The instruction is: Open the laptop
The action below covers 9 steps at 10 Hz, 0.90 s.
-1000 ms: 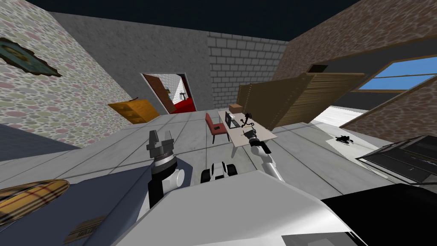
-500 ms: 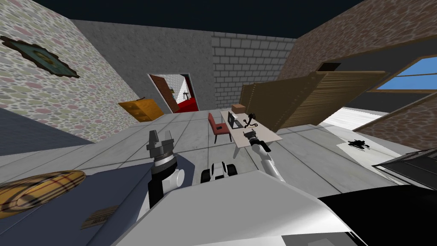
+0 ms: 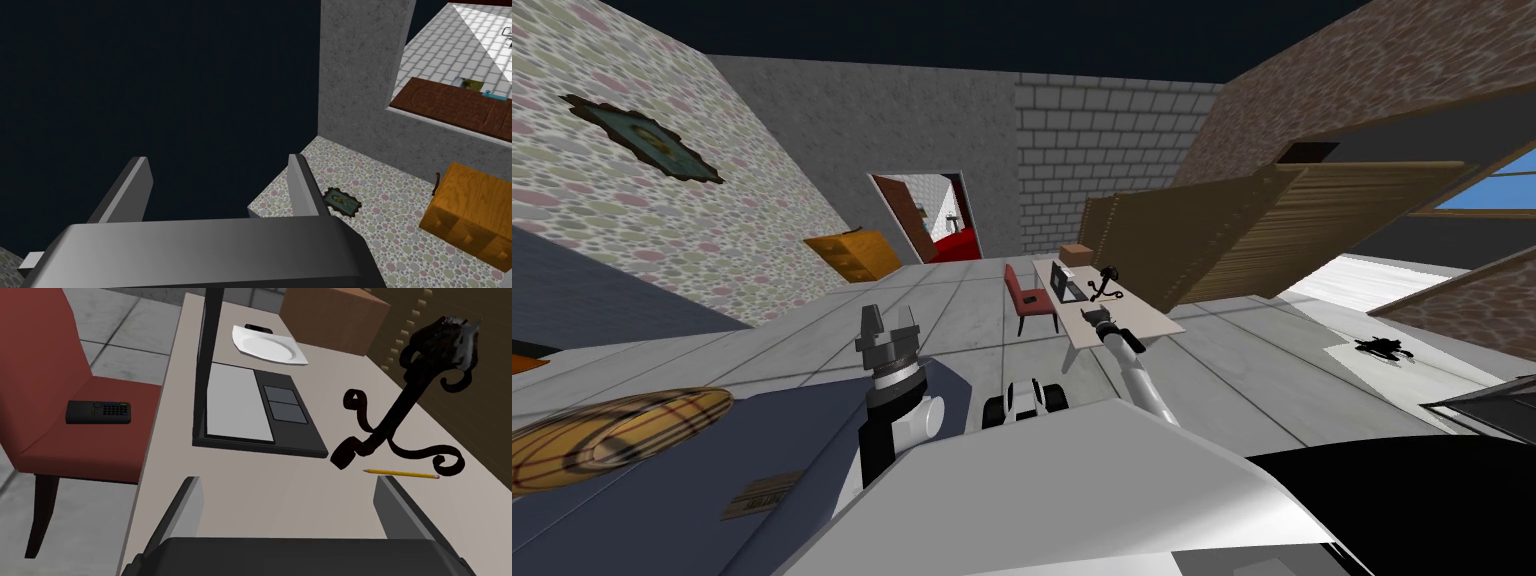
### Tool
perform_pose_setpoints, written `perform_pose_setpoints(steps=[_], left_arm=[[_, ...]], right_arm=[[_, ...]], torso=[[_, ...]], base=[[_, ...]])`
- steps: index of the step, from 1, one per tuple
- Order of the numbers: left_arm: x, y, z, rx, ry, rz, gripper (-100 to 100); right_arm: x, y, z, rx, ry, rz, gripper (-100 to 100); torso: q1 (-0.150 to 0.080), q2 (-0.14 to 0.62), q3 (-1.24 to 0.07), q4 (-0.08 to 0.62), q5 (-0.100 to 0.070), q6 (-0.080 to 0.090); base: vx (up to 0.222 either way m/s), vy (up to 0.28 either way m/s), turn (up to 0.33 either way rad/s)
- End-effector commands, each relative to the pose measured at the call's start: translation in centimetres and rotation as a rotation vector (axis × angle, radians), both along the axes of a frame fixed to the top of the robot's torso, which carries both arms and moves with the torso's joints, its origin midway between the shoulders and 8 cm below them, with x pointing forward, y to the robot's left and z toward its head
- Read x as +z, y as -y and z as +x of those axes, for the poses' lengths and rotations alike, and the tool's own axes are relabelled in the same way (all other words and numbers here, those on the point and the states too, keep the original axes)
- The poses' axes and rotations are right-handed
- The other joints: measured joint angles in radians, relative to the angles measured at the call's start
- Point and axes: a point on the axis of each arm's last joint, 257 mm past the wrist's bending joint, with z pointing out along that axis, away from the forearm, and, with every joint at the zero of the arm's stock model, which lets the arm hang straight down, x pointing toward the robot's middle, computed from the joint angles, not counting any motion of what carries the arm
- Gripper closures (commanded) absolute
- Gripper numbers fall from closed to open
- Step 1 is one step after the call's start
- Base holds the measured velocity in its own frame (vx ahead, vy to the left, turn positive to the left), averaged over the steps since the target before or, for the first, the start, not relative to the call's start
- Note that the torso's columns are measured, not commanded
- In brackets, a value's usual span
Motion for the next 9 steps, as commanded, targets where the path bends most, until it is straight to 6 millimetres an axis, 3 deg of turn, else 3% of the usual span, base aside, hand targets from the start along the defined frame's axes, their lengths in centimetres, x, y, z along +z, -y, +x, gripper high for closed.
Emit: perform_pose_setpoints(steps=[1, 5, 9], left_arm=[[0.0, 0.0, 0.0, 0.000, 0.000, 0.000, 0], [0.0, 0.0, 0.0, 0.000, 0.000, 0.000, 0], [0.0, 0.0, 0.0, 0.000, 0.000, 0.000, 0]], right_arm=[[-1.1, 0.0, 0.5, -0.006, 0.001, 0.119, -100], [-2.6, -0.1, 2.0, -0.018, 0.016, 0.371, -100], [-2.7, -0.6, 3.1, -0.016, 0.049, 0.548, -100]], torso=[[0.000, -0.001, 0.000, 0.000, 0.000, 0.000], [0.000, 0.000, 0.000, 0.000, 0.000, 0.000], [0.000, 0.001, 0.000, 0.000, 0.000, 0.000]], base=[[0.029, 0.015, 0.041], [0.045, 0.009, 0.048], [0.054, -0.004, 0.016]])
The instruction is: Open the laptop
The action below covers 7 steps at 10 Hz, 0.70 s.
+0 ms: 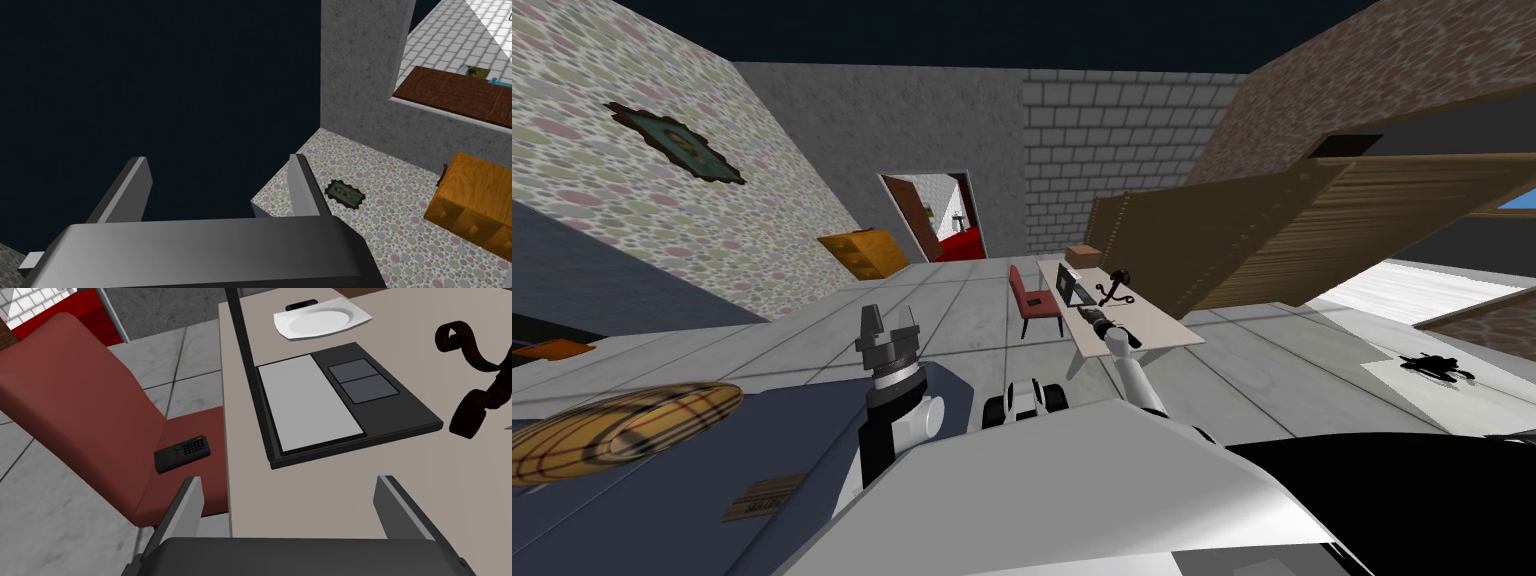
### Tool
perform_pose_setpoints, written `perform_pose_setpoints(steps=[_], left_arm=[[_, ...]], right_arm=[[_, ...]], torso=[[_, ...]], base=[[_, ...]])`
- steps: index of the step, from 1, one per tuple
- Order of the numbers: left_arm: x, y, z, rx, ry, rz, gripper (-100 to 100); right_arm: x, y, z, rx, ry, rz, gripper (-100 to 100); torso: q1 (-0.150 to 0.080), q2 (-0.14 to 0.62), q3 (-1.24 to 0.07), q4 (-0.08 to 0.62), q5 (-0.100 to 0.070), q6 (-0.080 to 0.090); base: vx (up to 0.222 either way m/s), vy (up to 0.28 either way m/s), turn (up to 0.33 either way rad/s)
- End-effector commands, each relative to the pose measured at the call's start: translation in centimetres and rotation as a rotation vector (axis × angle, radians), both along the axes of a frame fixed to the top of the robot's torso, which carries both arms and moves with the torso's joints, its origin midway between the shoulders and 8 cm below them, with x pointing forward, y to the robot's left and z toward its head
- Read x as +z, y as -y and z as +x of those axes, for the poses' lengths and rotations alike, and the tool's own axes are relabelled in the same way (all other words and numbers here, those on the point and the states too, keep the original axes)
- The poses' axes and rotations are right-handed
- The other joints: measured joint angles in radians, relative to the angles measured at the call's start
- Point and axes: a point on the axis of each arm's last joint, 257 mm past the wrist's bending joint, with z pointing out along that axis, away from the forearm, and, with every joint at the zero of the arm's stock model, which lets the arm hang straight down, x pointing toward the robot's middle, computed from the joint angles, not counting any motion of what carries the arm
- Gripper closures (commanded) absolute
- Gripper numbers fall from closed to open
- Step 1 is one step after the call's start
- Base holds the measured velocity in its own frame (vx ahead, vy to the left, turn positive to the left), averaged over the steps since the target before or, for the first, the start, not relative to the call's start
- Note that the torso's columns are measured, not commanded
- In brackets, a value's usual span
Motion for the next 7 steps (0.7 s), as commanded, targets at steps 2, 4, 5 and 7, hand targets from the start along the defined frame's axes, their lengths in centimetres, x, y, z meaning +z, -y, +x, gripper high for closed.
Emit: perform_pose_setpoints(steps=[2, 4, 5, 7], left_arm=[[0.0, 0.0, 0.0, 0.000, 0.000, 0.000, 0], [0.0, 0.0, 0.0, 0.000, 0.000, 0.000, 0], [0.0, 0.0, 0.0, 0.000, 0.000, 0.000, 0], [0.0, 0.0, 0.0, 0.000, 0.000, 0.000, 0]], right_arm=[[0.1, -0.6, 1.2, -0.002, 0.038, 0.173, -100], [0.5, -1.3, 2.3, 0.002, 0.074, 0.311, -100], [0.5, -1.3, 2.3, 0.001, 0.078, 0.317, -100], [1.2, -2.0, 3.4, 0.008, 0.118, 0.445, -100]], torso=[[-0.001, -0.002, -0.001, 0.000, 0.000, 0.000], [0.000, 0.000, 0.000, 0.000, 0.000, 0.000], [0.000, -0.001, -0.001, 0.000, 0.000, 0.000], [0.000, 0.000, 0.000, 0.000, 0.000, 0.000]], base=[[0.073, -0.011, 0.016], [0.068, -0.015, 0.002], [0.065, -0.014, 0.005], [0.073, -0.020, -0.006]])
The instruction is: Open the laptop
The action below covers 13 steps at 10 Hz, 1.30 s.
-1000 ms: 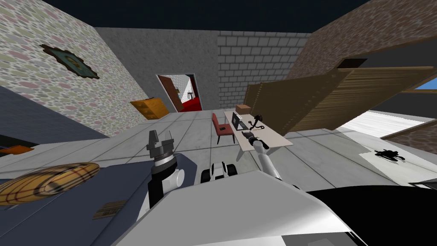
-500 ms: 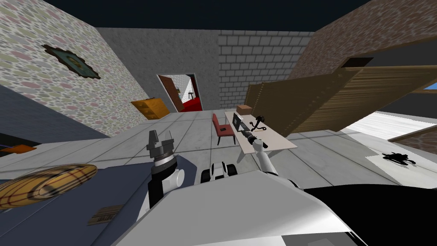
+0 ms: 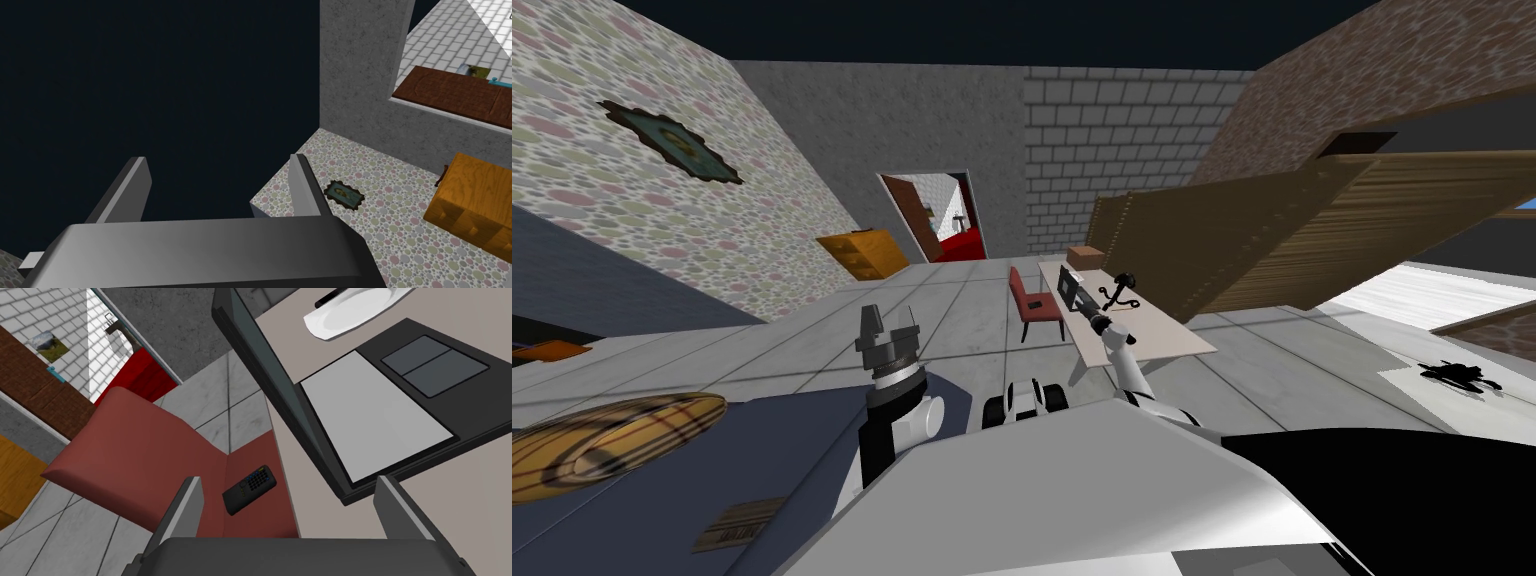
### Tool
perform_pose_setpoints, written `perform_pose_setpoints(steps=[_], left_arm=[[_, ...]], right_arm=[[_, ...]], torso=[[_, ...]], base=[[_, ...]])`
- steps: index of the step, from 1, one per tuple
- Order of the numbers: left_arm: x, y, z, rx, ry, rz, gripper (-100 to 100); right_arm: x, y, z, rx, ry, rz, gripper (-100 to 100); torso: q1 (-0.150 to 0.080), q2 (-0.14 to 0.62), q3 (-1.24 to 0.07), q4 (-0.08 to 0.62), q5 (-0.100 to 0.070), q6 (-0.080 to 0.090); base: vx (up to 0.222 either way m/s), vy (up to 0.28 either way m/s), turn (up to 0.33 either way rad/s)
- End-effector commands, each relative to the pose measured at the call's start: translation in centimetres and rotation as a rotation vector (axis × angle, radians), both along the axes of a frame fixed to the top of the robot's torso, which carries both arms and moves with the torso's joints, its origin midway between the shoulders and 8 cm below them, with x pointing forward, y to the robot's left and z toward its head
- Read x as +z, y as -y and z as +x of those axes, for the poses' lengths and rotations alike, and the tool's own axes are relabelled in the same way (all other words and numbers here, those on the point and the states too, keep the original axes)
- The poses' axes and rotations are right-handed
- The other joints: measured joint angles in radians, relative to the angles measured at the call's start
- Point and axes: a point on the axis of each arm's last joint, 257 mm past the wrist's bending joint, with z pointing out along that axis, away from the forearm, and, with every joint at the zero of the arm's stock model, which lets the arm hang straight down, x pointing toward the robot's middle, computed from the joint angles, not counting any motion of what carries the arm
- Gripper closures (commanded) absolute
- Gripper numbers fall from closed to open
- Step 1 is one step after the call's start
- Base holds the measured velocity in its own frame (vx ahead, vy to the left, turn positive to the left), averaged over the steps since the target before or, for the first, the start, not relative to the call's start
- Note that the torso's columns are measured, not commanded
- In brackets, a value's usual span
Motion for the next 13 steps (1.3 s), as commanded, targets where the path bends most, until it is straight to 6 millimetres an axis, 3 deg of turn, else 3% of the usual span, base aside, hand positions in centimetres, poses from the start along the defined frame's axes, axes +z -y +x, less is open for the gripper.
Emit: perform_pose_setpoints(steps=[1, 8, 10, 11, 13], left_arm=[[0.0, 0.0, 0.0, 0.000, 0.000, 0.000, 0], [0.0, 0.0, 0.0, 0.000, 0.000, 0.000, 0], [0.0, 0.0, 0.0, 0.000, 0.000, 0.000, 0], [0.0, 0.0, 0.0, 0.000, 0.000, 0.000, 0], [0.0, 0.0, 0.0, 0.000, 0.000, 0.000, 0]], right_arm=[[0.8, -1.1, 1.2, 0.009, 0.053, 0.157, -100], [4.8, -2.0, 3.6, 0.028, 0.195, 0.439, -100], [4.3, -2.0, 3.4, 0.027, 0.183, 0.421, -100], [4.3, -2.0, 3.4, 0.027, 0.183, 0.421, 100], [4.2, -2.5, 3.6, 0.020, 0.192, 0.499, 100]], torso=[[0.000, -0.001, -0.001, 0.000, 0.000, 0.000], [0.000, 0.000, 0.000, 0.000, 0.000, 0.000], [0.001, 0.001, 0.000, 0.000, 0.000, 0.000], [0.001, 0.002, 0.001, 0.001, 0.000, 0.000], [-0.008, 0.000, 0.000, 0.000, -0.005, 0.000]], base=[[0.105, -0.027, -0.009], [0.081, -0.033, -0.017], [0.022, -0.012, -0.001], [0.005, 0.000, 0.013], [-0.020, -0.090, 0.025]])
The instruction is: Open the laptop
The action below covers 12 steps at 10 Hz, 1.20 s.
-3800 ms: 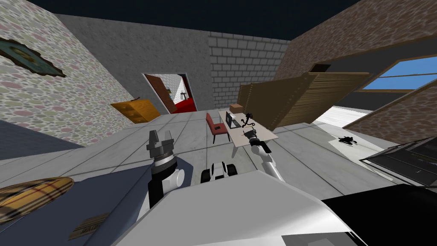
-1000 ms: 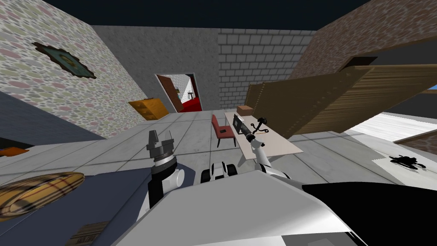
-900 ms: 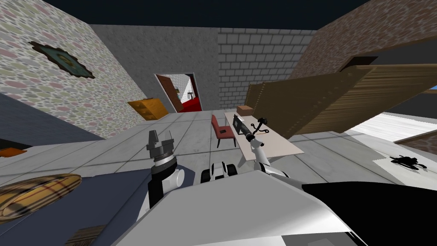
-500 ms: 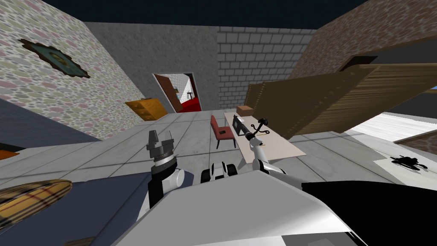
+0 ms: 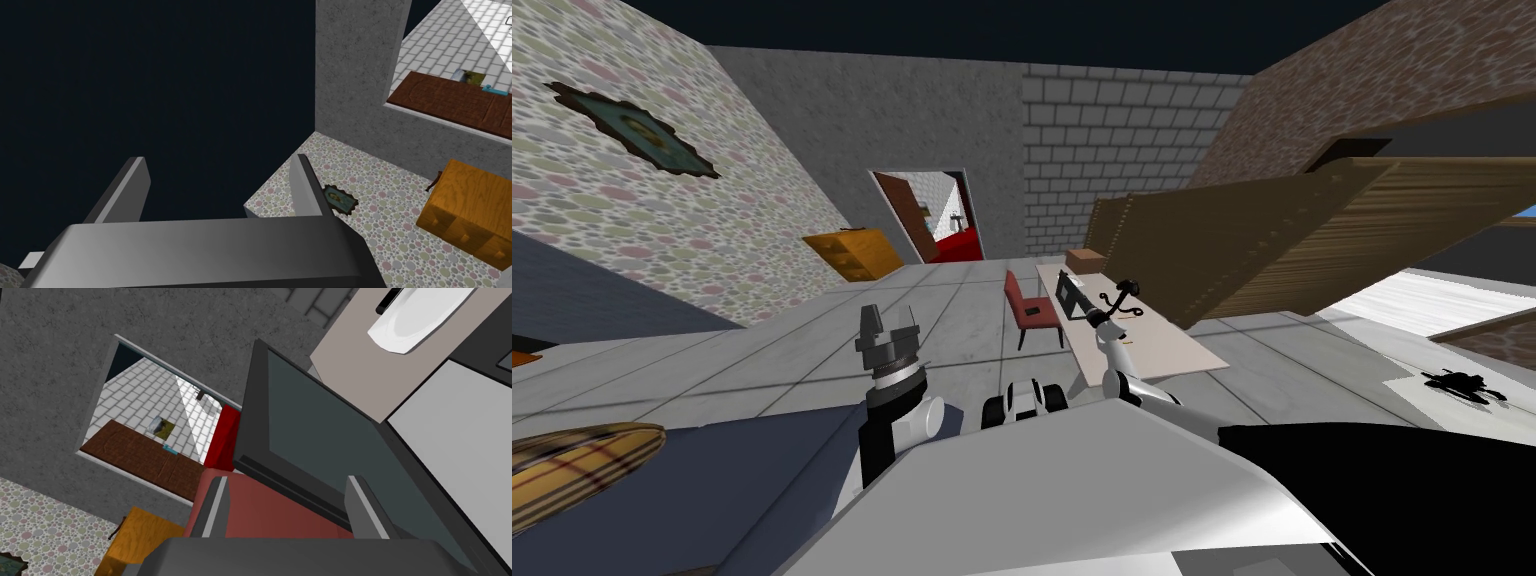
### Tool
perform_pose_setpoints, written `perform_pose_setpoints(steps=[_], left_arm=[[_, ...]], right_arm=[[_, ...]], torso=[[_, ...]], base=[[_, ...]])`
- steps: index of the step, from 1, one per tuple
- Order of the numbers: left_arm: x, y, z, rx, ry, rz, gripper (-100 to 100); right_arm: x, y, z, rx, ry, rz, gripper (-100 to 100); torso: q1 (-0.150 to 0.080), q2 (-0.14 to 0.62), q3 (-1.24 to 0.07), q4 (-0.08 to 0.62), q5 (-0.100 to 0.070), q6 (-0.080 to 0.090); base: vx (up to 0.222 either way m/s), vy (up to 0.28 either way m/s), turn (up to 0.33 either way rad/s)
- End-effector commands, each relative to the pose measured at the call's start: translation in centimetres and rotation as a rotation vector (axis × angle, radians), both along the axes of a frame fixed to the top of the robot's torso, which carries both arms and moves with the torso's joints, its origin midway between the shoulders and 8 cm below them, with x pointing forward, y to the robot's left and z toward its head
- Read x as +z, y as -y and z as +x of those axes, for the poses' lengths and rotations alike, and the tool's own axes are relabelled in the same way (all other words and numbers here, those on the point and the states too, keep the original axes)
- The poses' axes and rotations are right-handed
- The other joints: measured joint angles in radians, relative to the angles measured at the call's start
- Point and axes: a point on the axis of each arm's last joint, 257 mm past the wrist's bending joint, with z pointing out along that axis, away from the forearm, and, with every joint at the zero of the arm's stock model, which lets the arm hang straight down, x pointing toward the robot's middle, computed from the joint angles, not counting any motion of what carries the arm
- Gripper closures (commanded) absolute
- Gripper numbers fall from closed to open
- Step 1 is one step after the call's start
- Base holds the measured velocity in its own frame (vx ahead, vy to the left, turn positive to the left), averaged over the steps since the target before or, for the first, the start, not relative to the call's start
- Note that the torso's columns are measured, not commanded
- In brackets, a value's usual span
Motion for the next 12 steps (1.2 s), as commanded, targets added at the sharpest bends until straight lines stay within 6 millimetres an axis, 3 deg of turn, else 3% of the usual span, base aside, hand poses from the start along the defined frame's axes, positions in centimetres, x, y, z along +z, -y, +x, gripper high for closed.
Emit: perform_pose_setpoints(steps=[1, 6, 12], left_arm=[[-0.01, 0.00, 0.00, 0.000, 0.000, 0.000, 0], [0.00, 0.00, 0.00, 0.000, 0.000, 0.000, 0], [0.00, 0.00, 0.00, 0.000, 0.000, 0.000, 0]], right_arm=[[-0.44, -0.46, 0.11, -0.006, 0.004, 0.094, 100], [-1.31, -1.39, 0.31, -0.021, 0.012, 0.291, 100], [-1.31, -1.39, 0.31, -0.021, 0.012, 0.291, 100]], torso=[[-0.001, -0.001, -0.001, -0.002, -0.001, -0.001], [0.012, -0.004, -0.003, -0.004, 0.002, -0.004], [0.009, 0.002, 0.001, 0.002, 0.006, -0.001]], base=[[-0.008, -0.111, 0.017], [-0.024, -0.069, 0.059], [-0.002, -0.002, 0.008]])
